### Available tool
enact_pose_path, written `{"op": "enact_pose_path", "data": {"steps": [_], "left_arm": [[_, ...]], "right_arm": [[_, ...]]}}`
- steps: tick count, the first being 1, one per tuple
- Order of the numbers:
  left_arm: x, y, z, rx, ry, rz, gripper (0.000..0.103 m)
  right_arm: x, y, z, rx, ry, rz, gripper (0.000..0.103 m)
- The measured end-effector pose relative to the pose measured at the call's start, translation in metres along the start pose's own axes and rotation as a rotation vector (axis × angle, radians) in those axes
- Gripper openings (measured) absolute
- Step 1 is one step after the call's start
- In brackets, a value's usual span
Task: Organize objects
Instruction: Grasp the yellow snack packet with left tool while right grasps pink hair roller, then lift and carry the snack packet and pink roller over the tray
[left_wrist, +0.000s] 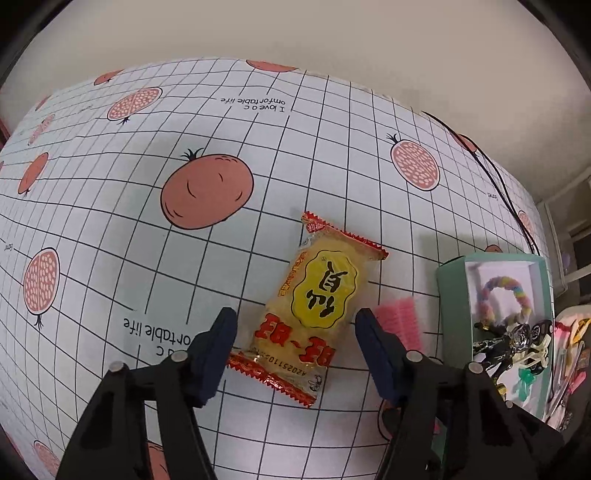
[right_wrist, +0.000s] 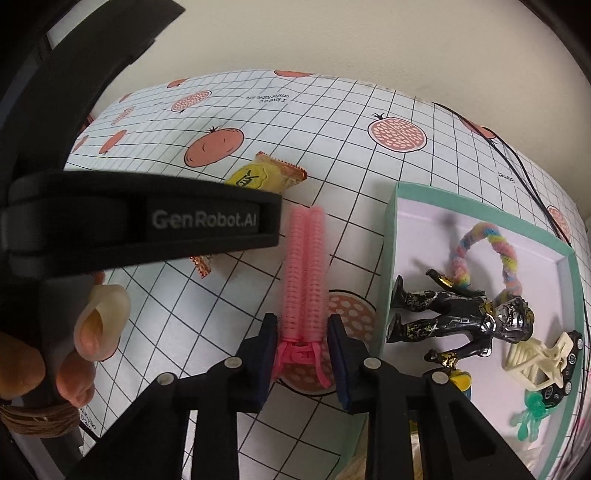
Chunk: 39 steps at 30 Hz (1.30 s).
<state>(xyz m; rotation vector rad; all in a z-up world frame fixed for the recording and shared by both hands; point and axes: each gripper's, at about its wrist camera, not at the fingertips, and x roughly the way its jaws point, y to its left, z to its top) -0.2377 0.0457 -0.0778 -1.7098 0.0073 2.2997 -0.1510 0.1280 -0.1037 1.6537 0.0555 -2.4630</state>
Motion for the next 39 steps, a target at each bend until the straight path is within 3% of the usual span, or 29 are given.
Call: {"op": "enact_pose_path", "data": {"steps": [3, 12, 17, 23, 28, 39], "left_arm": [[-0.002, 0.001, 0.001, -0.001, 0.000, -0.001, 0.051], [-0.005, 0.004, 0.003, -0.010, 0.008, 0.015, 0.042], [-0.012, 0.010, 0.006, -0.038, -0.010, 0.008, 0.042], [-0.038, 0.023, 0.008, -0.074, -0.084, -0.010, 0.042], [-0.064, 0.019, 0.011, -0.085, -0.149, -0.023, 0.042], [-0.080, 0.014, 0.020, -0.093, -0.207, -0.037, 0.042]], "right_arm": [[-0.001, 0.000, 0.000, 0.002, 0.001, 0.000, 0.029], [-0.003, 0.002, 0.002, -0.001, -0.008, 0.004, 0.029], [-0.012, 0.003, 0.003, 0.004, -0.025, 0.009, 0.029], [-0.028, 0.002, 0.008, 0.008, -0.067, 0.016, 0.029], [-0.040, 0.000, 0.011, 0.009, -0.096, 0.020, 0.029], [-0.058, -0.012, 0.012, 0.031, -0.134, 0.021, 0.029]]}}
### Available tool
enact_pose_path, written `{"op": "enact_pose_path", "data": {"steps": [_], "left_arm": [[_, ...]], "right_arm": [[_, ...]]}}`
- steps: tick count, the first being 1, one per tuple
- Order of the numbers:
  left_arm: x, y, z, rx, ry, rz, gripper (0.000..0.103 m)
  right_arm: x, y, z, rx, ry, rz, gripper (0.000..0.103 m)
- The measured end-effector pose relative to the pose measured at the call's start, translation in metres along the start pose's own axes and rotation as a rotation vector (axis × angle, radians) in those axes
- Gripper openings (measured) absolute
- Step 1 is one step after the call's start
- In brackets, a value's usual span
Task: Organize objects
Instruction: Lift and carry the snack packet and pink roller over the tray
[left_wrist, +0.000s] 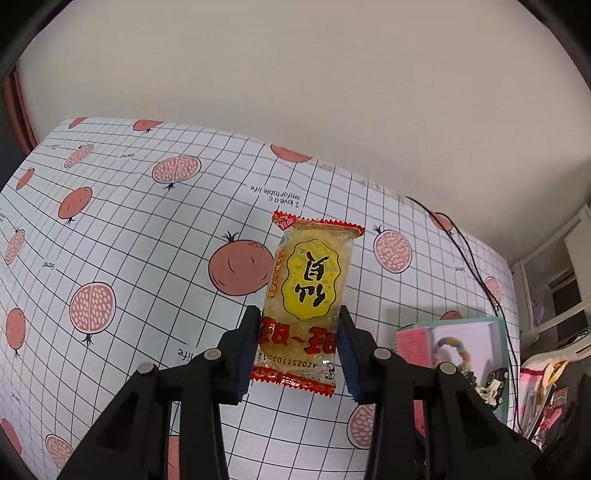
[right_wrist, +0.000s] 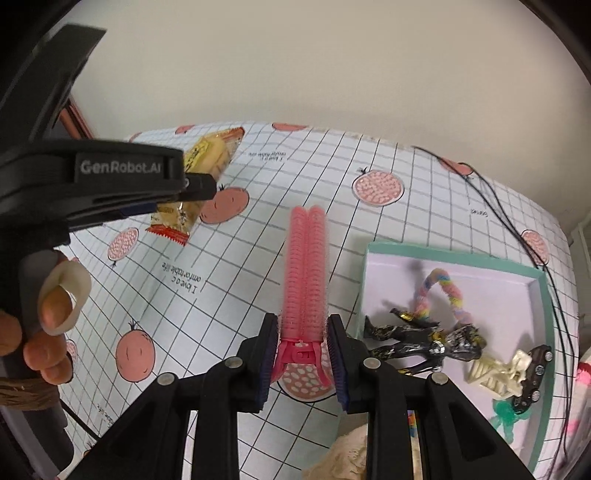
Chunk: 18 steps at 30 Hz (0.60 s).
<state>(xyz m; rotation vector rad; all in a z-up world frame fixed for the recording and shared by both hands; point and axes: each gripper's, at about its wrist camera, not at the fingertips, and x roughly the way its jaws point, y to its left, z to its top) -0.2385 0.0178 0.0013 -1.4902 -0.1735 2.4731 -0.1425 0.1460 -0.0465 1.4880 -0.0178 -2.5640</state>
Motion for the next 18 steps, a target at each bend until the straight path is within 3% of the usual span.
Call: {"op": "enact_pose_path", "data": {"steps": [8, 18], "left_arm": [[-0.017, -0.008, 0.002, 0.012, -0.040, -0.009, 0.042], [-0.023, -0.042, -0.010, 0.077, -0.022, -0.029, 0.042]], "right_arm": [[-0.016, -0.020, 0.002, 0.046, -0.025, -0.015, 0.029], [-0.039, -0.049, -0.004, 0.117, -0.049, -0.037, 0.029]]}}
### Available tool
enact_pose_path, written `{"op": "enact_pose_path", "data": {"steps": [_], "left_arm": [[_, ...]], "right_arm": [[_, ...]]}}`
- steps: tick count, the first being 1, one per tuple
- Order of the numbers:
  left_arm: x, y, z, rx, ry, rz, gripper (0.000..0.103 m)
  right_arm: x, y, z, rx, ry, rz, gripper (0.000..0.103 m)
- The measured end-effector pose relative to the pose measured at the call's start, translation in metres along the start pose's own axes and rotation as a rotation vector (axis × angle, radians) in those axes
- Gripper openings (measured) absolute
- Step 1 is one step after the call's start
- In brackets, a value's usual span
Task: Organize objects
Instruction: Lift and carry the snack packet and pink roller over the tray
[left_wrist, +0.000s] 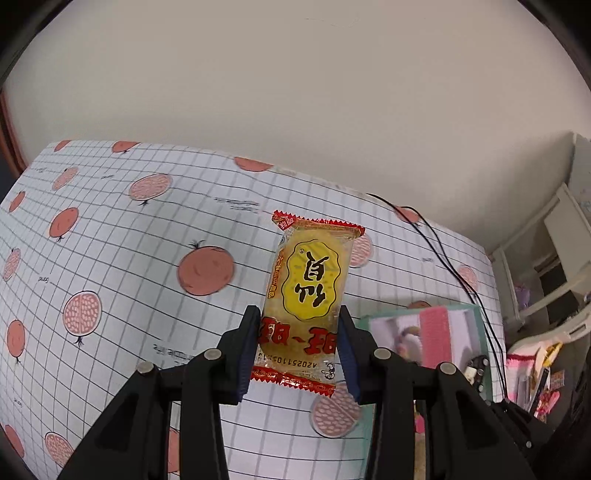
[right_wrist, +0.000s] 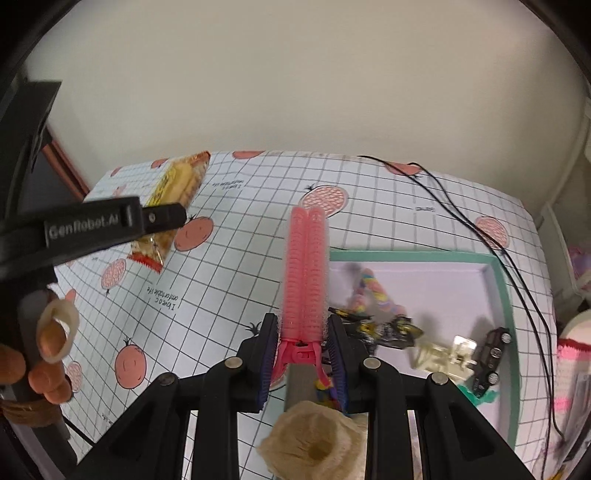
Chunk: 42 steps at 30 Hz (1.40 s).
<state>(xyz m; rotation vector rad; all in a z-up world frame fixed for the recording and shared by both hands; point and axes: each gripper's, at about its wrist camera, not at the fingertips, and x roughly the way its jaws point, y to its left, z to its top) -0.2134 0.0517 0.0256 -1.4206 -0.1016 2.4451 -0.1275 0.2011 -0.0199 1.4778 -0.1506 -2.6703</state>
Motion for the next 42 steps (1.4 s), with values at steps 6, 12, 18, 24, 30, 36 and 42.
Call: {"op": "enact_pose_path", "data": {"steps": [6, 12, 18, 24, 30, 36, 42], "left_arm": [[-0.005, -0.024, -0.008, 0.054, 0.010, -0.001, 0.042], [-0.015, -0.049, -0.019, 0.097, 0.021, -0.007, 0.042], [-0.023, -0.075, -0.034, 0.155, 0.030, -0.033, 0.042], [-0.026, -0.092, -0.043, 0.185, 0.043, -0.072, 0.042], [-0.018, -0.111, -0.048, 0.210, 0.065, -0.102, 0.042], [-0.002, -0.133, -0.062, 0.251, 0.107, -0.118, 0.042], [0.023, -0.150, -0.080, 0.291, 0.175, -0.112, 0.042]], "right_arm": [[-0.016, -0.021, -0.004, 0.042, -0.010, -0.033, 0.029], [-0.031, -0.041, -0.011, 0.085, -0.014, -0.067, 0.029], [-0.049, -0.061, -0.016, 0.113, -0.032, -0.109, 0.029], [-0.060, -0.094, -0.019, 0.184, -0.052, -0.123, 0.029], [-0.061, -0.113, -0.023, 0.198, -0.055, -0.152, 0.029], [-0.050, -0.123, -0.029, 0.203, -0.025, -0.174, 0.029], [-0.034, -0.127, -0.034, 0.206, 0.015, -0.180, 0.029]]}}
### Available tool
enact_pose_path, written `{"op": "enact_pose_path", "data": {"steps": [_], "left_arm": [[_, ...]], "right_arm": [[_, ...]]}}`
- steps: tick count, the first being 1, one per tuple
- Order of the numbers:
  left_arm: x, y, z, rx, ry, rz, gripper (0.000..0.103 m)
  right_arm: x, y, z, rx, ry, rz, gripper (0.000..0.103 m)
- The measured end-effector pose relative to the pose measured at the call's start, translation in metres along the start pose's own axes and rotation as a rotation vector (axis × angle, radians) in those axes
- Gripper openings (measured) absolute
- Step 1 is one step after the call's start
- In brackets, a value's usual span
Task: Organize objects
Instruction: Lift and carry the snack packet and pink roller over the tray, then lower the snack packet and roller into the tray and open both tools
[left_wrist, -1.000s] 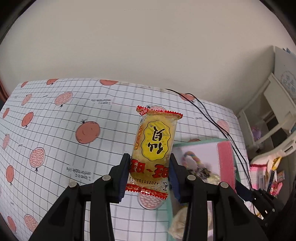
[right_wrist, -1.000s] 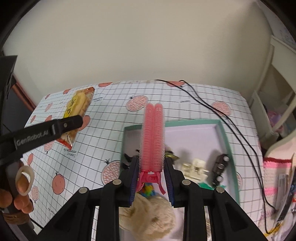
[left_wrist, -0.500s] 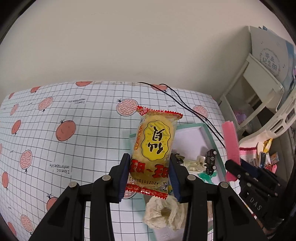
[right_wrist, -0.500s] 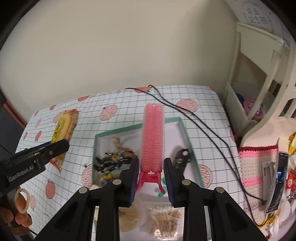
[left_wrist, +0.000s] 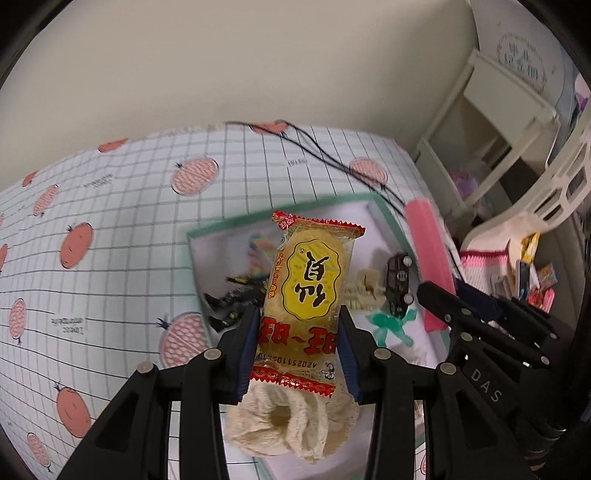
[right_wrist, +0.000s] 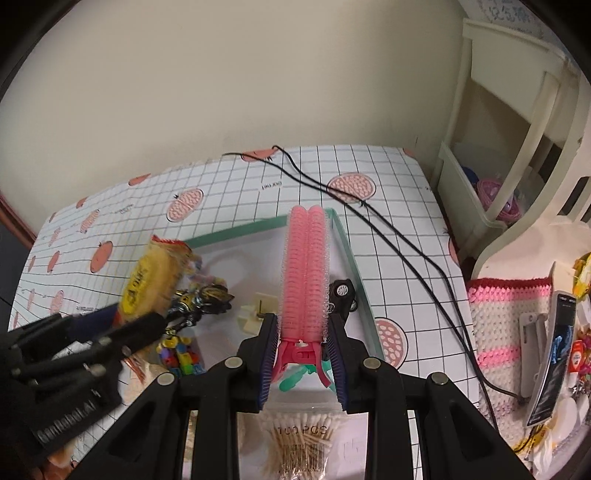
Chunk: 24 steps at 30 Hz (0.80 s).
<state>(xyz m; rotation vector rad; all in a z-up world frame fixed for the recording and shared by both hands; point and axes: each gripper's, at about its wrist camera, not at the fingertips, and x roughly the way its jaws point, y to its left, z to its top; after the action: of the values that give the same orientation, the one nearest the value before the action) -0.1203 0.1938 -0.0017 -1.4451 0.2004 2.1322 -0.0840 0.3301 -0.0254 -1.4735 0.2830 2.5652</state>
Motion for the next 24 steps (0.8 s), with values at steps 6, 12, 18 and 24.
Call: {"op": "enact_pose_path", "data": {"steps": [6, 12, 18, 24], "left_arm": [[0.021, -0.005, -0.004, -0.003, 0.052, -0.005, 0.042], [0.031, -0.010, -0.007, 0.013, 0.070, 0.008, 0.042], [0.037, -0.008, -0.009, 0.003, 0.081, 0.011, 0.042], [0.037, -0.008, -0.007, -0.014, 0.076, 0.002, 0.042]], "right_arm": [[0.016, -0.001, -0.002, 0.005, 0.031, 0.000, 0.029], [0.027, 0.000, -0.003, 0.005, 0.054, -0.010, 0.029], [0.031, 0.002, -0.004, -0.006, 0.060, -0.020, 0.029], [0.032, 0.003, -0.004, -0.007, 0.063, -0.021, 0.030]]}}
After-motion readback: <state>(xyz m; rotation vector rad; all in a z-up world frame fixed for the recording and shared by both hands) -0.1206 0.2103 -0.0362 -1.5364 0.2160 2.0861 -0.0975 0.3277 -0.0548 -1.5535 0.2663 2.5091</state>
